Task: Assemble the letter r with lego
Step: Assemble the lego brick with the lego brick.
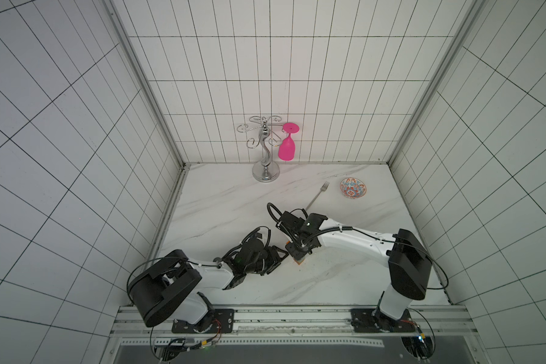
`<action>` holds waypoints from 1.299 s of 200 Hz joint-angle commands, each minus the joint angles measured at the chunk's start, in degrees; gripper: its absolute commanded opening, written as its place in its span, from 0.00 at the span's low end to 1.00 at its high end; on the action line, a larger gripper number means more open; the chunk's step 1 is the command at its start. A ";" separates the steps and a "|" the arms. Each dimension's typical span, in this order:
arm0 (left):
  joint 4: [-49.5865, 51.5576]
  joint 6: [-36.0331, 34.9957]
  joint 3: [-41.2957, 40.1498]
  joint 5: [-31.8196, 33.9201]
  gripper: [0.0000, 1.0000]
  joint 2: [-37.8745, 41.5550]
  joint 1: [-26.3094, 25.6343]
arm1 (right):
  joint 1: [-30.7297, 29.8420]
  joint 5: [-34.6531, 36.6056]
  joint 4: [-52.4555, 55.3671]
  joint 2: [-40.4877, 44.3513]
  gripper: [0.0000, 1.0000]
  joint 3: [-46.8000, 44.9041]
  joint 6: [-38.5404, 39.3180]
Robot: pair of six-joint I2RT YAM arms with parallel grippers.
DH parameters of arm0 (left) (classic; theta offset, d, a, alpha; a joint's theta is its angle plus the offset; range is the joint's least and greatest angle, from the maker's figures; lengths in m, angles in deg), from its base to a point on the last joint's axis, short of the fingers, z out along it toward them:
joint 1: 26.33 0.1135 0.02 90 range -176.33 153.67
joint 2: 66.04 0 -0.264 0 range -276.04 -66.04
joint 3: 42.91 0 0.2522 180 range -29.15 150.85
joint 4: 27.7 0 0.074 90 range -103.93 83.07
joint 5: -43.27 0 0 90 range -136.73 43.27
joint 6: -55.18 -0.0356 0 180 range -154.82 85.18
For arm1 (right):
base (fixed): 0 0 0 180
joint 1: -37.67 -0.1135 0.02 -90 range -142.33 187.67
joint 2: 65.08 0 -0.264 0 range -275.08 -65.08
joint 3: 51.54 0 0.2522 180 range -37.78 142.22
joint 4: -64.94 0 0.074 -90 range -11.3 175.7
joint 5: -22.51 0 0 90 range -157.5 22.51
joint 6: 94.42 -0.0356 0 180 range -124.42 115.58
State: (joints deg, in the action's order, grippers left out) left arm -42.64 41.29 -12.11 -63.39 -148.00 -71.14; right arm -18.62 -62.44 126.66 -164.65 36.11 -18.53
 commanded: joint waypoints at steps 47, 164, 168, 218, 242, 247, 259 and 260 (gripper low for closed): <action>2.85 -0.18 0.31 0.17 0.57 -1.06 0.34 | -0.04 -3.92 2.94 -4.23 0.00 -5.92 -0.57; 5.93 -1.40 0.75 1.26 0.57 2.57 0.43 | 1.88 -6.76 1.49 -7.63 0.00 -12.64 -4.88; 6.52 -1.57 0.72 1.49 0.57 3.19 0.50 | 1.95 -6.90 1.45 -7.74 0.00 -12.87 -4.96; 15.52 -4.41 0.80 4.16 0.56 13.74 2.50 | 2.76 -8.65 0.86 -8.36 0.00 -15.13 -5.89; 22.07 -6.51 1.96 4.51 0.58 19.32 4.39 | 3.33 -8.67 0.65 -5.96 0.00 -14.30 -6.39; 23.96 -7.13 2.55 4.66 0.59 20.55 4.78 | 3.51 -8.60 0.61 -5.07 0.00 -13.90 -6.49; 29.10 -9.11 4.27 5.33 0.59 23.85 5.73 | 4.00 -8.36 0.14 -1.88 0.00 -12.30 -6.63; 29.61 -9.30 4.43 5.42 0.60 24.12 5.85 | 4.11 -8.33 0.13 -1.52 0.00 -12.20 -6.63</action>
State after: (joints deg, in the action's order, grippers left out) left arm -23.78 36.20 -11.28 -60.27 -128.67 -66.93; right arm -15.85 -67.57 121.09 -162.66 29.73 -22.75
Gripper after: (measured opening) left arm 0.590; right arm 0.330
